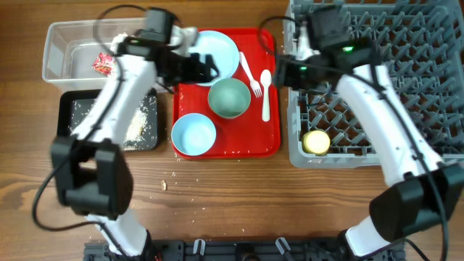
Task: Sort waste into correct bins and load items into the dishwasher rack
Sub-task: 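Grasp the green bowl with the right gripper, then carry the green bowl into the dish rack and release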
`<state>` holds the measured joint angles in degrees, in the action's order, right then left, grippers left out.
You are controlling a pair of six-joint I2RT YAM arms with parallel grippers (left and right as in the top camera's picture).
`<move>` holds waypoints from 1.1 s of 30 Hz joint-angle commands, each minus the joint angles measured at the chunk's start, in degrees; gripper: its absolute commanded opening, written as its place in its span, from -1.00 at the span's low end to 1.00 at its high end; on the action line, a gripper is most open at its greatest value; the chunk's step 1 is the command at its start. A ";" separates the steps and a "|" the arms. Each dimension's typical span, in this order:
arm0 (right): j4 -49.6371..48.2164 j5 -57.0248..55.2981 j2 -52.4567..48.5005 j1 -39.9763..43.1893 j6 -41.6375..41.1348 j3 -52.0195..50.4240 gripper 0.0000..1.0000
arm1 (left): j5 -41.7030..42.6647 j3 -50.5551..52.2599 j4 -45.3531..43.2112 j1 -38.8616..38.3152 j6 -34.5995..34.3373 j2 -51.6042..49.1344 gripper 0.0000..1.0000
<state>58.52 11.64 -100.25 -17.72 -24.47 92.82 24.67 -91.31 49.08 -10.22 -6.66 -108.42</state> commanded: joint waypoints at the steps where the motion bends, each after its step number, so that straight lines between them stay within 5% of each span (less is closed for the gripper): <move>1: -3.96 0.70 -6.01 -3.58 -4.22 0.48 0.20 | -0.57 -1.44 0.76 7.98 -1.36 6.16 1.00; 10: -8.02 2.58 -21.09 -6.34 -5.95 0.48 -0.03 | -0.57 -1.42 2.19 21.90 -1.31 6.58 1.00; 17: -9.27 3.93 -24.74 -6.34 -5.92 0.48 -0.91 | -0.57 -1.42 2.19 23.52 -1.31 6.58 1.00; 27: -1.75 0.00 -10.36 -1.60 -2.34 6.21 -0.91 | -0.57 -1.42 2.19 23.52 -1.31 6.58 1.00; 33: -1.90 -35.67 3.61 5.95 -4.42 6.84 -0.91 | -0.57 -1.42 2.19 23.52 -1.31 6.58 1.00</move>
<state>56.75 -0.82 -100.62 -14.39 -28.25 98.80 24.21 -91.90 51.24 12.99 -7.66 -102.43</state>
